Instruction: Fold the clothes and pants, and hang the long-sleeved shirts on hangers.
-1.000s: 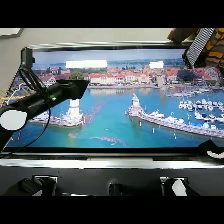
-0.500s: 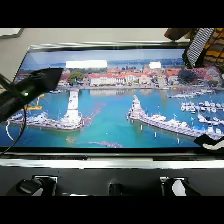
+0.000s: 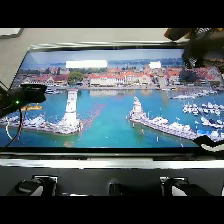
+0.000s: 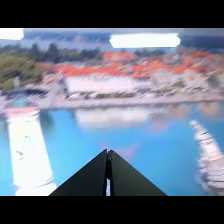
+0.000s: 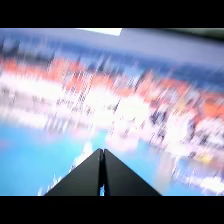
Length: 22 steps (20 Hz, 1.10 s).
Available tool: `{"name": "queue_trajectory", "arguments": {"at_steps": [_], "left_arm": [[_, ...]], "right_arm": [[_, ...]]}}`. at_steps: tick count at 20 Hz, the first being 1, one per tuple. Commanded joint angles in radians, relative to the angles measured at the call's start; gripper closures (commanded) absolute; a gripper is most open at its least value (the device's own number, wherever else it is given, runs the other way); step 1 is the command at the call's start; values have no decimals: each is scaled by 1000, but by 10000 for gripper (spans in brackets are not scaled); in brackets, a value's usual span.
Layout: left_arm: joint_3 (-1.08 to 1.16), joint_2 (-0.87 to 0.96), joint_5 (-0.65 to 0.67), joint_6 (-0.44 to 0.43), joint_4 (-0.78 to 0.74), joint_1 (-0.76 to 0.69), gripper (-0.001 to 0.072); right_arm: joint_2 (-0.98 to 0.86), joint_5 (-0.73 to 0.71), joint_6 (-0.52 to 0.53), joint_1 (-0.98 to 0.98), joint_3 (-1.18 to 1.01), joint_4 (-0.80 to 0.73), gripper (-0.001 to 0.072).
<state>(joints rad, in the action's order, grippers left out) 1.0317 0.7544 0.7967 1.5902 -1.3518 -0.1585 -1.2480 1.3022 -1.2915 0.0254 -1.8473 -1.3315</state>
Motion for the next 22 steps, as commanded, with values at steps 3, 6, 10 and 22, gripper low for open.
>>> {"name": "queue_trajectory", "arguments": {"at_steps": [3, 6, 10, 22], "left_arm": [[-2, -2, 117, 11, -127, 96, 672], [-2, -2, 70, 10, -140, 103, 670], [-2, -2, 67, 11, -141, 101, 670], [-2, -2, 67, 11, -141, 101, 670]], "right_arm": [[3, 121, 4, 91, 266, -90, 659], [2, 132, -18, 91, 312, -90, 659], [3, 80, -18, 91, 311, -91, 659], [3, 79, -18, 91, 311, -90, 659]]}}
